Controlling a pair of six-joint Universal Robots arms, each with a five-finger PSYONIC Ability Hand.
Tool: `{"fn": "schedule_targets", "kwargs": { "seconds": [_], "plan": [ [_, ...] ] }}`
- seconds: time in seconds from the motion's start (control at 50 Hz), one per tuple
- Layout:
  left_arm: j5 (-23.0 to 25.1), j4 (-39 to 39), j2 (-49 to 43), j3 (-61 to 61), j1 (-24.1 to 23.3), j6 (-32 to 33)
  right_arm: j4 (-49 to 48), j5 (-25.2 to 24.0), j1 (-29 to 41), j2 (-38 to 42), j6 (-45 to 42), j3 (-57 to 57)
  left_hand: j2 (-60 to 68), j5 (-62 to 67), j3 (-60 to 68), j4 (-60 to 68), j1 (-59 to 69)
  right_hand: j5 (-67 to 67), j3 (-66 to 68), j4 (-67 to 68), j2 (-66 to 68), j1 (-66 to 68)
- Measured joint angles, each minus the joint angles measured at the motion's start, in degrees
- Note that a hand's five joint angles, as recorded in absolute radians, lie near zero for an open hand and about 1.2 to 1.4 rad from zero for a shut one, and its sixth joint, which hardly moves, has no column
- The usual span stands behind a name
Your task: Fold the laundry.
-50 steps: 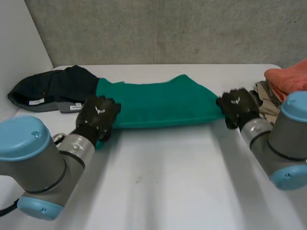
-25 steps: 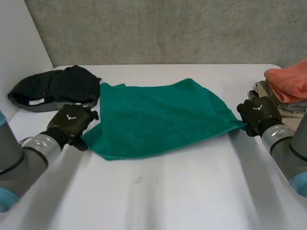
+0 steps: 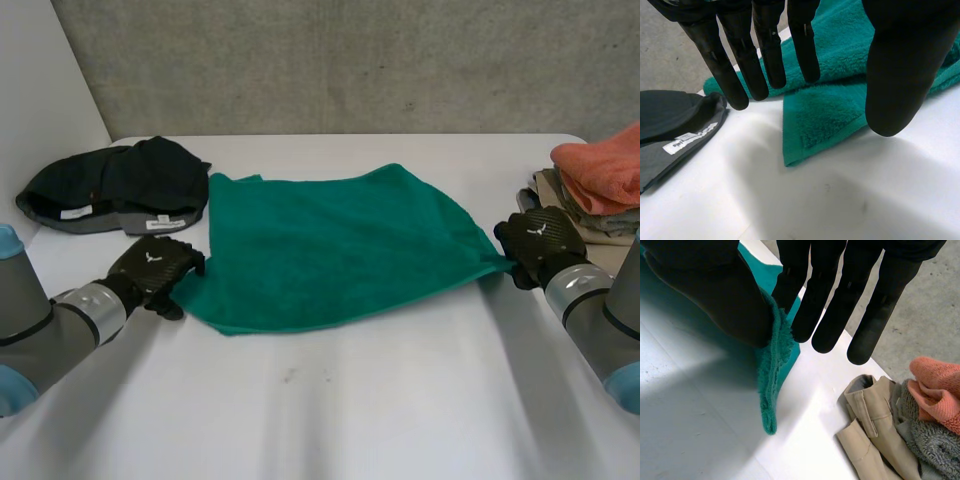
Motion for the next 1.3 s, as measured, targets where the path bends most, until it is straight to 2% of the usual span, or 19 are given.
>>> {"fn": "schedule_targets", "kwargs": {
  "seconds": [0.44,0.58,0.64,0.76,0.84,0.88,0.98,1.04,1.12,1.2,1.3],
  "plan": [
    [-0.80,-0.07,-6.29,6.90,-2.40,0.30,-0.10,-0.12,0.13,0.58,-0.17,0.25,2.68,1.71,2.67,2.61,2.54,0.00,0.00,0.00,0.00,0.00],
    [-0.91,-0.08,-7.95,9.60,-3.48,0.19,-0.09,-0.12,0.24,1.03,-0.21,0.31,8.40,2.22,8.30,8.13,8.58,0.00,0.00,0.00,0.00,-0.01],
    [-0.95,-0.12,-8.81,10.98,-4.14,0.12,-0.09,-0.10,0.28,1.10,-0.21,0.33,10.94,9.69,10.92,10.67,11.01,0.00,0.00,0.00,0.00,0.00],
    [-1.01,-0.13,-10.14,13.43,-5.20,-0.13,-0.08,-0.07,0.29,1.09,-0.20,0.36,16.76,15.72,16.64,16.58,17.01,0.00,0.00,0.00,0.00,0.00],
    [-1.17,-0.05,-10.52,14.74,-5.88,-0.26,-0.04,-0.04,0.25,1.09,-0.20,0.36,25.76,24.26,25.58,25.19,25.74,0.00,0.00,0.00,0.00,0.00],
    [-1.91,0.06,-10.54,15.41,-6.28,-0.29,-0.02,-0.04,0.23,1.07,-0.22,0.36,33.18,31.25,32.93,33.07,30.85,0.00,0.00,0.00,0.00,0.00],
    [-6.09,0.26,-9.75,16.11,-6.83,-0.37,0.02,0.03,0.10,0.90,-0.32,0.25,34.01,31.31,33.85,34.06,30.85,-0.01,0.00,0.00,0.00,0.00],
    [-13.28,0.08,-5.03,15.76,-7.10,-0.59,0.48,0.31,-0.02,-0.10,-0.99,-0.27,34.01,31.31,33.85,34.08,30.85,0.00,0.00,0.00,0.00,0.00],
    [-18.71,-0.92,4.11,13.69,-7.16,-0.80,3.32,0.69,-0.14,-4.31,-3.70,-1.39,34.02,31.31,33.86,34.09,30.85,0.00,0.00,0.01,0.00,0.00],
    [-20.81,-3.38,16.58,10.60,-6.92,-0.82,8.91,1.11,-0.21,-11.82,-7.84,-4.10,34.12,31.31,33.86,34.09,30.85,0.00,0.00,0.01,0.05,0.00],
    [-20.93,-7.26,29.63,8.39,-6.66,-0.71,17.14,1.88,-0.19,-20.47,-11.10,-9.88,34.22,31.31,33.86,34.10,30.85,0.00,0.00,0.01,0.05,0.00]
  ]
}}
